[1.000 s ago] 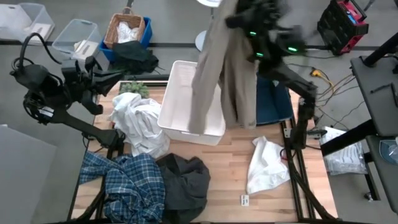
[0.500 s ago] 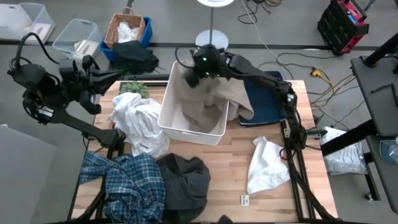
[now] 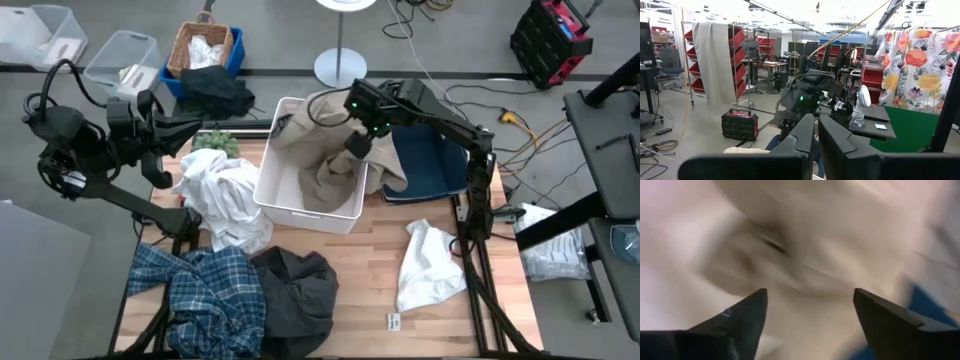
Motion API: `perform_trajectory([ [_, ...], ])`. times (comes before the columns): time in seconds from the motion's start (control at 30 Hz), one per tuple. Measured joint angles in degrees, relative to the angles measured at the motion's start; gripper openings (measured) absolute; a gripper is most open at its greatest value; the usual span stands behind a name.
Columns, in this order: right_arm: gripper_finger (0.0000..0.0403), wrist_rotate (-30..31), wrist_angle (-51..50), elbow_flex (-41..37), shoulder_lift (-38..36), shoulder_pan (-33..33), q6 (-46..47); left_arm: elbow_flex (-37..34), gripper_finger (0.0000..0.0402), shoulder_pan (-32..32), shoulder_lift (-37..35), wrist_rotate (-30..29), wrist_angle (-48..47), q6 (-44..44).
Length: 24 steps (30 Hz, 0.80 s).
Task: Sort clothes
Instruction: Put the brown pants into the white bin
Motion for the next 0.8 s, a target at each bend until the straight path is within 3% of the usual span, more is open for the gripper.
perform_trajectory([
  [0.07,0.0321,3.7,2.1,-1.5,0.1,-1.4,-0.1,0.0,0.0007,0.0,0.0,0.0,0.0,0.0],
  [0.27,0.0341,-6.2,12.2,-6.6,1.6,-7.7,-0.6,0.0,0.0007,0.0,0.1,0.0,-0.2,1.0],
  [0.4,0.0321,-6.9,14.9,-10.7,4.8,-8.3,-1.3,0.0,0.0006,0.0,0.1,0.0,-0.4,0.9],
  [0.47,0.0288,-6.8,16.7,-12.0,5.0,-8.0,-2.5,0.0,0.0006,0.0,0.1,0.0,-0.3,0.9],
  [0.53,0.023,-6.5,20.1,-12.6,5.1,-7.7,-3.8,0.0,0.0006,0.0,0.1,0.0,-0.3,0.9],
  [0.67,0.0057,-6.1,25.5,-12.8,5.1,-7.0,-6.0,0.0,0.0007,0.0,0.1,0.0,-0.3,0.9],
  [0.8,0.0016,-1.8,30.0,-9.4,3.9,-5.1,-7.9,0.0,0.0007,0.0,0.1,0.0,-0.3,0.9],
])
